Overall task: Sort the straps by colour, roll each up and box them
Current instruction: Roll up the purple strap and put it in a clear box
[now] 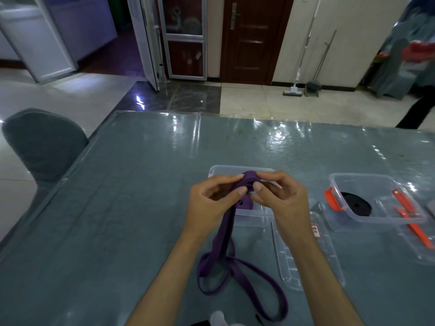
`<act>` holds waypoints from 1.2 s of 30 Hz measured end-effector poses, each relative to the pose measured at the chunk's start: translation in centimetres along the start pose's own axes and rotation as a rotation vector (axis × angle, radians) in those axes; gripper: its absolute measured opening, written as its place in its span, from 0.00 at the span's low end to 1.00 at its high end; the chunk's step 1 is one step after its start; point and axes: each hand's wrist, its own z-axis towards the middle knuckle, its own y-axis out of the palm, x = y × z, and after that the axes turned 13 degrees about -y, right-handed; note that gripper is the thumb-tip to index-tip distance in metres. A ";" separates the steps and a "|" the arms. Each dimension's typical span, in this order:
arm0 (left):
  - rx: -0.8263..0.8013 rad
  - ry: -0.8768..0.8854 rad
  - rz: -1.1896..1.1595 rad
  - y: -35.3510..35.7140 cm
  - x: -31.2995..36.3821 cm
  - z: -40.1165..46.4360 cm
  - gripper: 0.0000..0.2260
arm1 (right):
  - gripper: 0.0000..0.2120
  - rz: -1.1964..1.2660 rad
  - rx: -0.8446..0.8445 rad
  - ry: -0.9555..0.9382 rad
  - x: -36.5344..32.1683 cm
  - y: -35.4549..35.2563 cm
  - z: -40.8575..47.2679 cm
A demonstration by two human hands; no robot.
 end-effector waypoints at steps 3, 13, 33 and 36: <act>0.062 0.033 0.009 0.0 0.4 -0.2 0.13 | 0.09 -0.042 0.015 0.020 -0.1 0.3 -0.2; 0.143 0.093 -0.031 0.6 1.6 -1.5 0.10 | 0.15 -0.023 0.093 -0.066 -1.0 2.3 -1.7; 0.009 -0.009 0.079 -0.2 3.1 -4.1 0.13 | 0.10 0.043 0.153 0.081 -3.1 3.9 -3.0; 0.043 0.027 0.114 -1.0 3.1 -3.9 0.14 | 0.05 -0.008 0.061 0.088 -3.1 3.8 -2.7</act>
